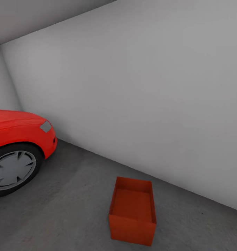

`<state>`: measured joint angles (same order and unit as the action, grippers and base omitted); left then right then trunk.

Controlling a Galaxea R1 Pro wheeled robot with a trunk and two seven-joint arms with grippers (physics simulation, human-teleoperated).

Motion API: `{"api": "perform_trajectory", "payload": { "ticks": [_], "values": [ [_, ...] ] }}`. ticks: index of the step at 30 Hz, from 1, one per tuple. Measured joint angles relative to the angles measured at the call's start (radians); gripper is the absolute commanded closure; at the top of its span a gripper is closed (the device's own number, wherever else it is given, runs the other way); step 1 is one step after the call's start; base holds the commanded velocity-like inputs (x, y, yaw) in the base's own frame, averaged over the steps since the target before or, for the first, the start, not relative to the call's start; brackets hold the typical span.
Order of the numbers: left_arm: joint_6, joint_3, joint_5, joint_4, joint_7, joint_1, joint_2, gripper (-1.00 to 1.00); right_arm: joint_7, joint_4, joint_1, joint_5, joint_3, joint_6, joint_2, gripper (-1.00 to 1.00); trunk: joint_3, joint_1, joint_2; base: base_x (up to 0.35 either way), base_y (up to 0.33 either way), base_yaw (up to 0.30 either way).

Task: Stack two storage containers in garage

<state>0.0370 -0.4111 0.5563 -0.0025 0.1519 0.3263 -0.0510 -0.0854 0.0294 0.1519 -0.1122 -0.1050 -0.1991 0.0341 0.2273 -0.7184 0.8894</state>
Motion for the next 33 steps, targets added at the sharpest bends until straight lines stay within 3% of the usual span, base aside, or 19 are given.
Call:
{"api": "perform_trajectory", "payload": {
  "ticks": [4, 11, 33],
  "values": [
    [-0.007, 0.003, 0.009, 0.002, 0.0, -0.013, 0.0, -1.0, 0.0, 0.001, 0.0, -0.001, 0.0, -0.001, 0.0, -1.0, -0.006, 0.0, 0.0, 0.0, 0.0, 0.001],
    [-0.011, 0.004, 0.055, 0.003, -0.008, -0.079, 0.001, -1.0, 0.0, 0.001, 0.0, -0.009, 0.0, -0.002, 0.01, -1.0, -0.018, 0.0, 0.0, 0.0, 0.0, 0.0],
    [0.002, 0.004, 0.067, 0.003, -0.012, -0.103, 0.013, -1.0, 0.0, 0.001, 0.0, -0.023, 0.0, -0.003, 0.013, -1.0, -0.053, 0.0, 0.0, 0.0, 0.0, 0.0]
  ]
}}
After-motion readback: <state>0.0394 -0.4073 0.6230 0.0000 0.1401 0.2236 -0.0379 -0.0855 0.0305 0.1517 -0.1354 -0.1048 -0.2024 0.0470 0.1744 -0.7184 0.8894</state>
